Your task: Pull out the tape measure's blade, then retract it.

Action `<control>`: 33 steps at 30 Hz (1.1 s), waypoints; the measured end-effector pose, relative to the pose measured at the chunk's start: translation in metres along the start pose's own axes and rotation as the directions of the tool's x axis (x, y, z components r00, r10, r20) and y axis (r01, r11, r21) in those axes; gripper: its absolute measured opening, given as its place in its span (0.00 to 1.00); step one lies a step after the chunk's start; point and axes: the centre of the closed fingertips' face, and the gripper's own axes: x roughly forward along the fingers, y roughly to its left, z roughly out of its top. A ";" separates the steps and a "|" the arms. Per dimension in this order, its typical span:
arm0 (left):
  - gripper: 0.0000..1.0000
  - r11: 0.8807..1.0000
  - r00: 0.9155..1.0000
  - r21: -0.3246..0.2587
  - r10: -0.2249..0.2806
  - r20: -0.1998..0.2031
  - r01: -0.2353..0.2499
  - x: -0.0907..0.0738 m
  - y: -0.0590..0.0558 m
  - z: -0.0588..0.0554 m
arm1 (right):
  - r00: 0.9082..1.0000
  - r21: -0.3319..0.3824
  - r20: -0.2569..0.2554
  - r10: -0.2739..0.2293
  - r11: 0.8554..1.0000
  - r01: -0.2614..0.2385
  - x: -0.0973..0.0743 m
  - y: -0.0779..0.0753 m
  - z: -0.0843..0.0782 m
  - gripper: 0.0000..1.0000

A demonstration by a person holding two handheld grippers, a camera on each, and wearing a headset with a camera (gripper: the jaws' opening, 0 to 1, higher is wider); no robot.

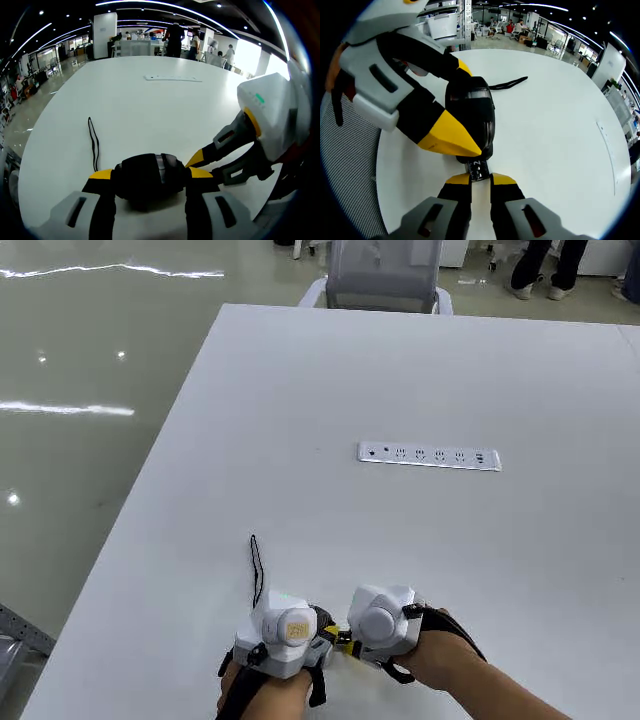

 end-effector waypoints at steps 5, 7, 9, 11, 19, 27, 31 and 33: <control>0.52 1.000 1.000 0.003 0.002 0.004 -0.002 -0.001 0.000 0.000 | 1.000 0.005 0.000 -0.002 1.000 0.002 0.001 0.001 0.003 0.11; 0.52 1.000 1.000 0.004 0.002 0.005 -0.002 -0.001 -0.001 0.000 | 1.000 0.008 0.001 -0.002 1.000 0.002 0.002 0.001 0.004 0.11; 0.52 1.000 1.000 0.005 0.002 0.005 -0.002 -0.001 -0.001 0.000 | 1.000 0.008 0.005 -0.001 1.000 0.001 0.002 0.001 0.004 0.12; 0.52 1.000 1.000 0.005 0.001 0.005 -0.001 -0.001 0.000 0.000 | 1.000 0.011 0.005 0.000 1.000 -0.001 0.002 0.000 0.004 0.12; 0.52 1.000 1.000 0.002 0.003 0.008 -0.003 -0.001 0.000 0.001 | 1.000 0.010 0.006 -0.002 1.000 0.002 0.004 0.001 0.004 0.12; 0.52 1.000 1.000 -0.001 0.002 0.004 -0.002 0.000 0.001 0.001 | 1.000 0.013 0.013 -0.005 1.000 0.005 0.005 0.001 0.006 0.12; 0.52 1.000 1.000 -0.002 0.003 0.004 -0.003 0.000 0.001 0.000 | 1.000 0.015 0.013 -0.004 1.000 0.003 0.005 0.001 0.007 0.12; 0.52 1.000 1.000 -0.001 0.003 0.004 -0.003 0.000 0.001 0.000 | 1.000 0.014 0.013 -0.004 1.000 0.004 0.005 0.001 0.007 0.12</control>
